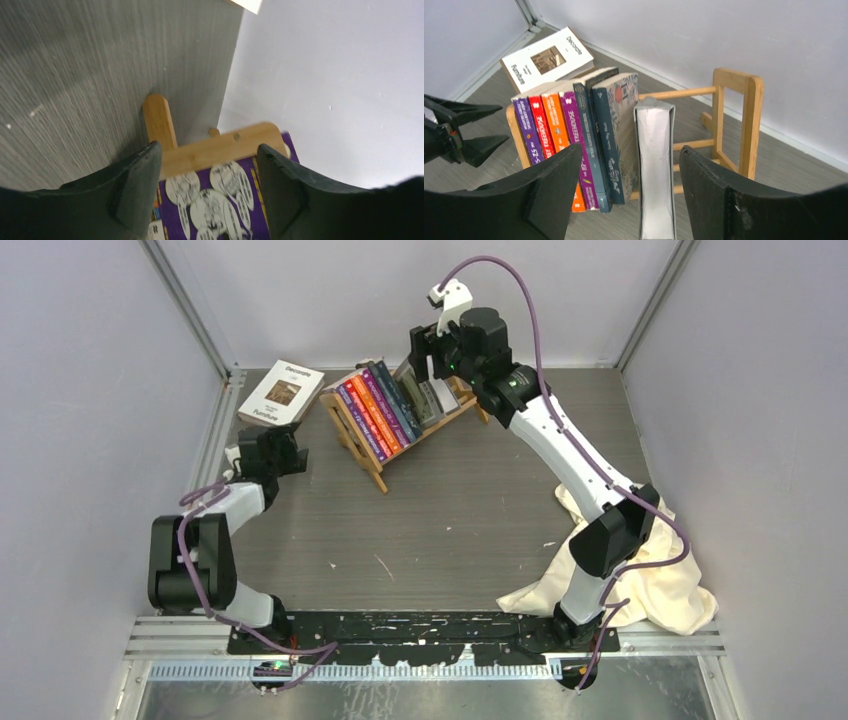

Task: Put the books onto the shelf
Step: Place the book on the shelf, then pick up the book from the shelf.

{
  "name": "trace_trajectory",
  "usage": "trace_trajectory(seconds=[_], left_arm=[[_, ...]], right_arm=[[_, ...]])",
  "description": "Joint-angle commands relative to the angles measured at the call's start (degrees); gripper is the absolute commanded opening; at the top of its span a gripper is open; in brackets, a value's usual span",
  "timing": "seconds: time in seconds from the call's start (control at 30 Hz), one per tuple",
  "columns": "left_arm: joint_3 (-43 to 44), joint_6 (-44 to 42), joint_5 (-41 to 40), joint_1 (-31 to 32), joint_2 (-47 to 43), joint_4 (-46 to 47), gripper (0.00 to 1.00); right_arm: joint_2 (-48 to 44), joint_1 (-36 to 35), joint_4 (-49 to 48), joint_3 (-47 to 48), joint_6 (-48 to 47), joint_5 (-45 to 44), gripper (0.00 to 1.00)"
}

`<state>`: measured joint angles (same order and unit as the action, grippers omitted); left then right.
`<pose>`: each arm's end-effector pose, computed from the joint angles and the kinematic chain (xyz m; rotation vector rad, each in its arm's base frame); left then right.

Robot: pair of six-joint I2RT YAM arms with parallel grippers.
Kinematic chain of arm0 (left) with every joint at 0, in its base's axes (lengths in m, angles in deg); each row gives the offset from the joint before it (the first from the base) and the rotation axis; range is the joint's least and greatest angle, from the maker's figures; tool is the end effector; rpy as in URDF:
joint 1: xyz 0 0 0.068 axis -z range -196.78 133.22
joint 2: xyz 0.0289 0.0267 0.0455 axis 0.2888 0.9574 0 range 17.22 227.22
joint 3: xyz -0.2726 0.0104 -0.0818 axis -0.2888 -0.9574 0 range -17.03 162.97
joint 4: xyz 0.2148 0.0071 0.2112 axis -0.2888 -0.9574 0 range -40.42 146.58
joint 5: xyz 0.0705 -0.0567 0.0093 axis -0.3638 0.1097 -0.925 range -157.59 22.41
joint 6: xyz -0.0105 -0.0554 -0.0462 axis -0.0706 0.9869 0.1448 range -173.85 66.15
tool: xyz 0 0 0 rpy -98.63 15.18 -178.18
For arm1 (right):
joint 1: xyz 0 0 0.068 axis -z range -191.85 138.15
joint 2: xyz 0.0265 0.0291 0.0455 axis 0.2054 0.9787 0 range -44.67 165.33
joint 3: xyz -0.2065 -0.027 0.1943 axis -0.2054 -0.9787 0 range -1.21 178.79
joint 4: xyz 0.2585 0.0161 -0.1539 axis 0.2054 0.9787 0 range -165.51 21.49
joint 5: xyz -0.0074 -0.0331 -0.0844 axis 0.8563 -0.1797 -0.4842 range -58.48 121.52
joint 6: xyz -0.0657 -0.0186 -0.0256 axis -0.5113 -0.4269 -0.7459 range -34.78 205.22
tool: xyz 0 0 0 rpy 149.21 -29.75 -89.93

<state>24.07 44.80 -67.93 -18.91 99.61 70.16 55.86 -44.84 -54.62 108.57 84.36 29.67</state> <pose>0.3577 0.0136 0.1804 -1.7137 1.4129 -0.9972 0.4004 0.2576 0.4634 -0.4983 1.7183 0.3758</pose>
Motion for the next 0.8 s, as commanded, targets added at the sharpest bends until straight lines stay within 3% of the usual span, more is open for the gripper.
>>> trace_trajectory(seconds=[0.0,0.3,0.77], left_arm=[[3.2,1.4,-2.1,-1.5,4.9,8.9,0.75],[6.9,0.2,0.0,-3.1,10.8,12.7,0.76],[4.3,-1.9,0.9,-3.7,0.5,8.9,0.76]], right_arm=[[-4.2,-0.6,-4.6,-3.8,0.9,-1.2,0.76],[-12.5,-0.7,-12.2,-19.4,3.6,-3.5,0.76],[-26.0,-4.2,-20.4,-42.8,9.3,-5.1,0.76]])
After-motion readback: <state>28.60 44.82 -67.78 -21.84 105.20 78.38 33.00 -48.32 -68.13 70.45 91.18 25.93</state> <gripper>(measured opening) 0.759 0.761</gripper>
